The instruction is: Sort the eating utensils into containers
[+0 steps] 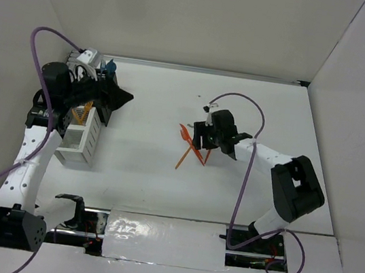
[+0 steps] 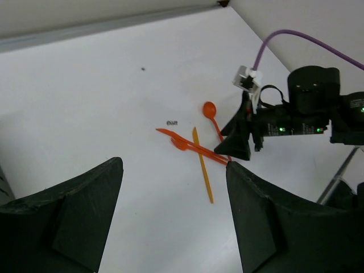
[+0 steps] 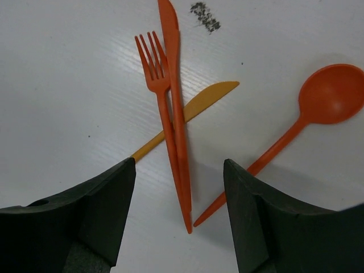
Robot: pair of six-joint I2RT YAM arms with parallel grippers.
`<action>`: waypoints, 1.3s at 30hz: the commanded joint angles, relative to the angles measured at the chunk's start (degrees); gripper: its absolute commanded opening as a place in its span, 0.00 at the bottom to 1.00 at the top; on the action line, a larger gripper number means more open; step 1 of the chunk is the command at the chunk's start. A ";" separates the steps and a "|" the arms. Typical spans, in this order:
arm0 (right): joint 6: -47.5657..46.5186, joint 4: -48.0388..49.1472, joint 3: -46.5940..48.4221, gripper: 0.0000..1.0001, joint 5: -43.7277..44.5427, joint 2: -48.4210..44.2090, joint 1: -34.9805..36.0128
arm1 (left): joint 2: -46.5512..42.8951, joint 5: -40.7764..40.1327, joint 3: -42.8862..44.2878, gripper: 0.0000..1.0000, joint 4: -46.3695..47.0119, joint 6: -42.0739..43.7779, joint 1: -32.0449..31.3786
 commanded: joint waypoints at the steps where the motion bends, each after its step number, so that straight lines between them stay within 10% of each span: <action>1: -5.20 -0.95 2.48 0.69 -1.55 3.71 1.09 | 0.64 0.22 0.85 0.86 -2.44 -1.85 -2.38; 16: -8.20 -0.51 3.45 0.54 -0.86 10.93 2.58 | 0.64 -1.27 -1.17 0.87 -1.04 -1.85 -4.76; 27: -6.80 -1.66 2.23 0.06 0.81 13.48 4.16 | 3.89 -3.81 -2.57 0.87 -0.42 -4.13 -9.06; 39: -0.82 -1.84 2.74 0.00 1.01 3.91 6.01 | 18.01 -11.72 -8.12 0.85 15.65 -17.40 -17.86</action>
